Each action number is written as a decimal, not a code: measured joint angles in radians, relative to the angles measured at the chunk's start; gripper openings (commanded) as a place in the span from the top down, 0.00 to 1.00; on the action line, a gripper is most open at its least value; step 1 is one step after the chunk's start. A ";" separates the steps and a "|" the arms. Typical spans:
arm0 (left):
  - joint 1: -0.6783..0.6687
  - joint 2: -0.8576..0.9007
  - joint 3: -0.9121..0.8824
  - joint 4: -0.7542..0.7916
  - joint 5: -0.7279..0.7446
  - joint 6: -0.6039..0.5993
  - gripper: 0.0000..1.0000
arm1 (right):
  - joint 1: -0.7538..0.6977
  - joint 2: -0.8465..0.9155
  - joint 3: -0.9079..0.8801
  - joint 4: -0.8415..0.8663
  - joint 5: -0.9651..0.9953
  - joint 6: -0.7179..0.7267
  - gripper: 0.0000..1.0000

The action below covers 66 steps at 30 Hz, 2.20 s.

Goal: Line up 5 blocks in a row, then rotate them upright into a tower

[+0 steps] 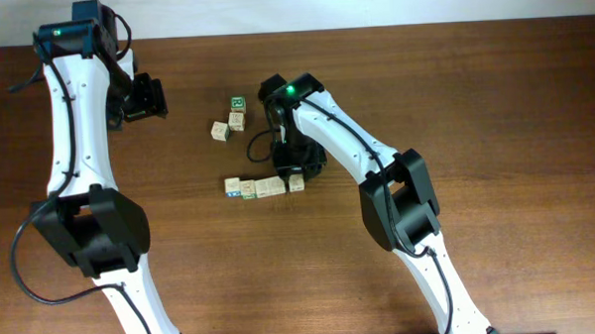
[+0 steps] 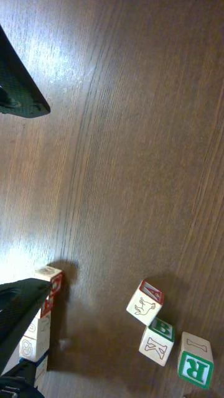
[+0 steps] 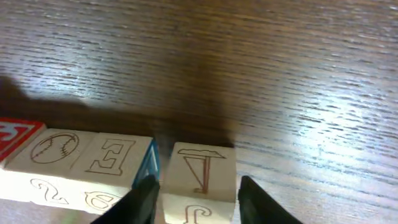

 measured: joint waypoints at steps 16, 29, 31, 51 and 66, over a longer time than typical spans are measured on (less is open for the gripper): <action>0.000 0.000 0.000 -0.006 0.019 0.000 0.46 | -0.022 -0.013 0.373 -0.126 0.000 -0.012 0.56; -0.224 0.004 -0.410 0.232 0.137 -0.063 1.00 | -0.296 -0.013 0.373 -0.172 0.024 -0.091 0.55; -0.261 0.005 -0.467 0.273 0.138 -0.088 1.00 | -0.295 -0.013 0.373 -0.172 0.029 -0.092 0.55; -0.355 0.005 -0.584 0.387 -0.023 -0.079 1.00 | -0.295 -0.013 0.373 -0.176 0.050 -0.106 0.55; -0.355 0.005 -0.584 0.334 -0.003 -0.028 1.00 | -0.295 -0.013 0.373 -0.176 0.050 -0.107 0.55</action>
